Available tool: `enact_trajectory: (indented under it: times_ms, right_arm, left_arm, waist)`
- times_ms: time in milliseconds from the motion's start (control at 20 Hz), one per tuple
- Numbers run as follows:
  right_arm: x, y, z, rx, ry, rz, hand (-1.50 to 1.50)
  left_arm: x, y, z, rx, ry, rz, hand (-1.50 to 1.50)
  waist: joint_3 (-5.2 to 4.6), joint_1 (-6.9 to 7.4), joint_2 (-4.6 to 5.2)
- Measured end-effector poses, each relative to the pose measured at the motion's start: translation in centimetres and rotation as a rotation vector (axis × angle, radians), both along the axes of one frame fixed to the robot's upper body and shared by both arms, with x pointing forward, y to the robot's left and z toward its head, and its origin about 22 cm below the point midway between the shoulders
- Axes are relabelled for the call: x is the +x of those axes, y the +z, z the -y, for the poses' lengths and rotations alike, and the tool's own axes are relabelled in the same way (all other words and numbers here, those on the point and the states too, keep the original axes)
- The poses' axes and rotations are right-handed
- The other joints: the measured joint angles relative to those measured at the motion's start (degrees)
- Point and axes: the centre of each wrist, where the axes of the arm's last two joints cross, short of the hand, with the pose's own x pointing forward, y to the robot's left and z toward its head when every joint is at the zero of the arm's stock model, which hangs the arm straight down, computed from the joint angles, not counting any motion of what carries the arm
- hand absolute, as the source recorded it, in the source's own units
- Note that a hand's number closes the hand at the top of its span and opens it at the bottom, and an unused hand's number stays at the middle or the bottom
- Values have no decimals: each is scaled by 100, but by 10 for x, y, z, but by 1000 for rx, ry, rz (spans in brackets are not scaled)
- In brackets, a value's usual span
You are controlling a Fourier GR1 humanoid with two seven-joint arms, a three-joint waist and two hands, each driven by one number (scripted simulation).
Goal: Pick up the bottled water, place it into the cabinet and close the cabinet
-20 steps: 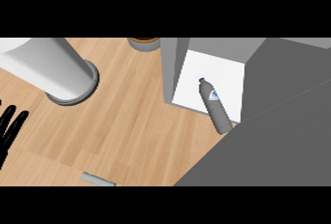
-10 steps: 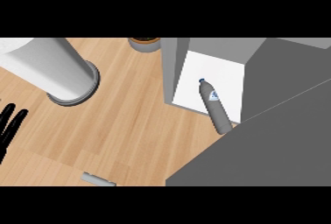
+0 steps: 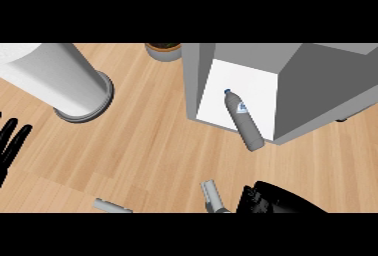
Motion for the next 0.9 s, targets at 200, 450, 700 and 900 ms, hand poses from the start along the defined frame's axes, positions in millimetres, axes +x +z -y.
enact_trajectory:
  times_ms: [200,450,700,900]
  right_arm:
    - [30,2,-17,-3,-73,-31,150]
    - [71,12,-43,23,-246,-65,150]
    - [109,22,-64,52,-412,-115,150]
    - [122,24,-77,56,-479,-167,150]
  left_arm:
    - [-1,-4,-1,-6,4,-8,-150]
    - [-2,-6,-5,-11,23,-19,-150]
    - [-5,-11,-9,-18,38,-29,-150]
    - [-5,-12,-12,-25,50,-25,-150]
  waist:
    - [19,-48,-34]
    - [50,-170,-80]
    - [85,-304,-95]
    - [124,-417,-156]
